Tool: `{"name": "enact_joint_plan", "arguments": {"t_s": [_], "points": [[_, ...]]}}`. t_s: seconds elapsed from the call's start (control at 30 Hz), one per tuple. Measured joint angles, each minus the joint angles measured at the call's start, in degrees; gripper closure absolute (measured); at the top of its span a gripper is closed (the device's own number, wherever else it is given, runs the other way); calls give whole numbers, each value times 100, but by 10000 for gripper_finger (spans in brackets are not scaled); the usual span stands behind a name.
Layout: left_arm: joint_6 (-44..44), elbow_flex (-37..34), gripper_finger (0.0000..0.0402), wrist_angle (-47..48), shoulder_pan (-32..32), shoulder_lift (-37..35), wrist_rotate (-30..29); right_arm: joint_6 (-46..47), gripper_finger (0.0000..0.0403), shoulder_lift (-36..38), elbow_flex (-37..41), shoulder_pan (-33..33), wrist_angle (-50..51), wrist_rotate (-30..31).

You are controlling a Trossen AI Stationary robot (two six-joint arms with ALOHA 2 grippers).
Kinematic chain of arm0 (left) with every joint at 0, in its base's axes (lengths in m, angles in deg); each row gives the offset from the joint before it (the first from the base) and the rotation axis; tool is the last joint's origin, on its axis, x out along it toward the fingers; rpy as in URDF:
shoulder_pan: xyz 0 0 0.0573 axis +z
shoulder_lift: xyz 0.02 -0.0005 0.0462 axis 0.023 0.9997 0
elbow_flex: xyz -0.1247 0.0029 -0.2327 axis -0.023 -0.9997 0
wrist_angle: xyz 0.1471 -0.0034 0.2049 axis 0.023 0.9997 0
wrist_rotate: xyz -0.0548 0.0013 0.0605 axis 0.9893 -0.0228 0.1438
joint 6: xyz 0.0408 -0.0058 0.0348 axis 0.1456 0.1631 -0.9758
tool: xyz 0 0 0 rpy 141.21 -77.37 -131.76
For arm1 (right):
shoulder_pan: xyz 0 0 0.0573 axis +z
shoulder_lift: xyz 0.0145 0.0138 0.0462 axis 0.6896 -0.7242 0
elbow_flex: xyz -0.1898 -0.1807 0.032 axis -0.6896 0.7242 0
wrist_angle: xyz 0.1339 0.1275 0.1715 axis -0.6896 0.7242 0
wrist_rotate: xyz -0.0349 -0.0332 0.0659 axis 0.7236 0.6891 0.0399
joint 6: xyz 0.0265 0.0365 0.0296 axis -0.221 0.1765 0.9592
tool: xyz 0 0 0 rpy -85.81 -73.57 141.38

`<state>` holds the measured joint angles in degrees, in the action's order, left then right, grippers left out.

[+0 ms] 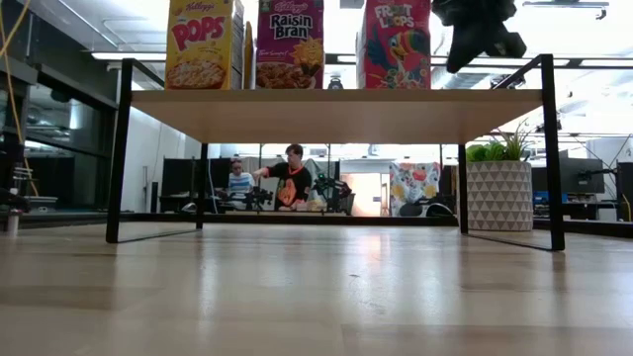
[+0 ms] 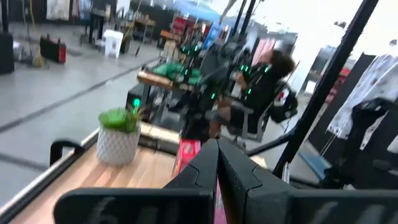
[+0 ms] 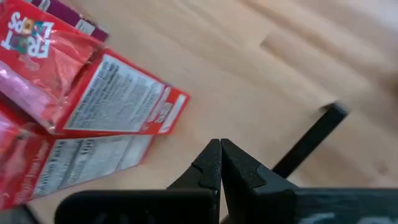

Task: Stack cereal on shelf
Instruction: Return to Home Position

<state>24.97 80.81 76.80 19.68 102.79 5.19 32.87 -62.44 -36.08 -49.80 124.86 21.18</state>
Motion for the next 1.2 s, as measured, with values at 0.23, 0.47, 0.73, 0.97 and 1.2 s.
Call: {"name": "enact_joint_plan", "arguments": {"t_s": [0.23, 0.47, 0.73, 0.97, 1.2], "points": [[0, 190, 401, -70, -1, -271, -4, -996, 403, 27, 0, -95, 11, 111], [514, -1039, 401, -1420, -468, -771, -201, -1720, 403, 177, 0, -566, -156, -326], [808, -3067, 401, -3333, -1202, -1639, -1315, -1824, 403, 658, 0, -1033, -326, -878], [910, -4080, 401, -3721, -1361, -2601, -1554, -1718, 403, 957, 0, -1071, -1145, -990], [1241, -5075, 401, -4252, -1372, -3663, -1566, -1974, 403, 995, 0, -1067, -1695, -988]]}}
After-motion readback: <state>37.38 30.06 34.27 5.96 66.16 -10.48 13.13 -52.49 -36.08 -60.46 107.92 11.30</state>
